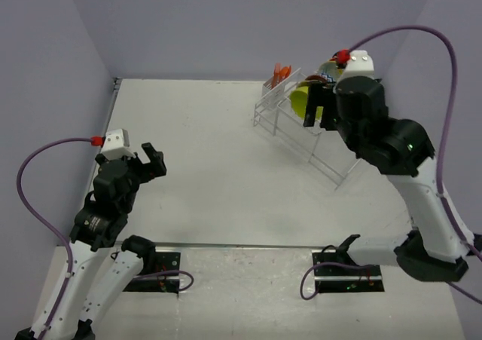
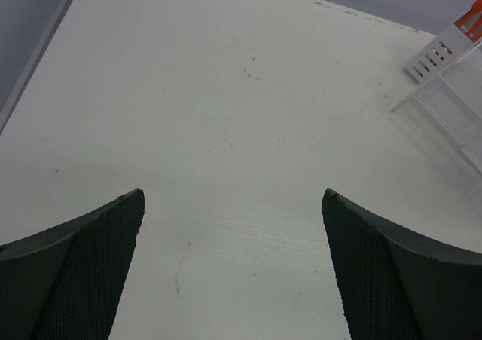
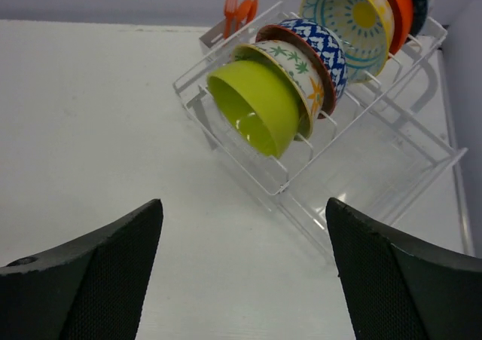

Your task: Unload the bowls from the dish rack

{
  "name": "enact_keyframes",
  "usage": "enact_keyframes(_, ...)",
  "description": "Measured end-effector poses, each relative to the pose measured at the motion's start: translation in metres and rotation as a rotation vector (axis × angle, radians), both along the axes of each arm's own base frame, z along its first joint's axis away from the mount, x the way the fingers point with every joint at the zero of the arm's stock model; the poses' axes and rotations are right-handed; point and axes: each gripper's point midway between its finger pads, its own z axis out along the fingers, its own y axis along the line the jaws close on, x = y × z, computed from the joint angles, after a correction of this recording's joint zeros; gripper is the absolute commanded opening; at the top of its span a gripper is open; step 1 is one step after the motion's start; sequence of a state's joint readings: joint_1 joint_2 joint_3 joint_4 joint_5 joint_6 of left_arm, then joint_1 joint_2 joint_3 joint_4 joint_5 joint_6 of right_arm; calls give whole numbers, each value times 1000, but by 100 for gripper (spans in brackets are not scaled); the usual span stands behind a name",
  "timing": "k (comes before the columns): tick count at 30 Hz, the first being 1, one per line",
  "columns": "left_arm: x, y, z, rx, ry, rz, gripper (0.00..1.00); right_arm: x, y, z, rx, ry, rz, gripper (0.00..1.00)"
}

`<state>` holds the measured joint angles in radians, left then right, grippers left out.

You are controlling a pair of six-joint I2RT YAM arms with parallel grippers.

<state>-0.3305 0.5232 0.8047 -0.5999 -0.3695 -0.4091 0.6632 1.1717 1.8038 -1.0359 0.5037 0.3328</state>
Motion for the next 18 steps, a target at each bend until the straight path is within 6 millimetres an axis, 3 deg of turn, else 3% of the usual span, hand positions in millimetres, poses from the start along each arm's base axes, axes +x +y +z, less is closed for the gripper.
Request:
enact_keyframes(3,0,0,0,-1,-2,0,100,26,13,-2,-161,26,-65,80)
enact_keyframes(7,-1,0,2,-3,-9,0,100,56,22,-30,-432,89,-140,74)
enact_keyframes(12,-1,-1,2,-5,-11,-7,100,69,25,-55,-672,125,-137,70)
enact_keyframes(18,-1,-3,3,-7,-13,-14,100,80,24,-59,-823,97,-130,59)
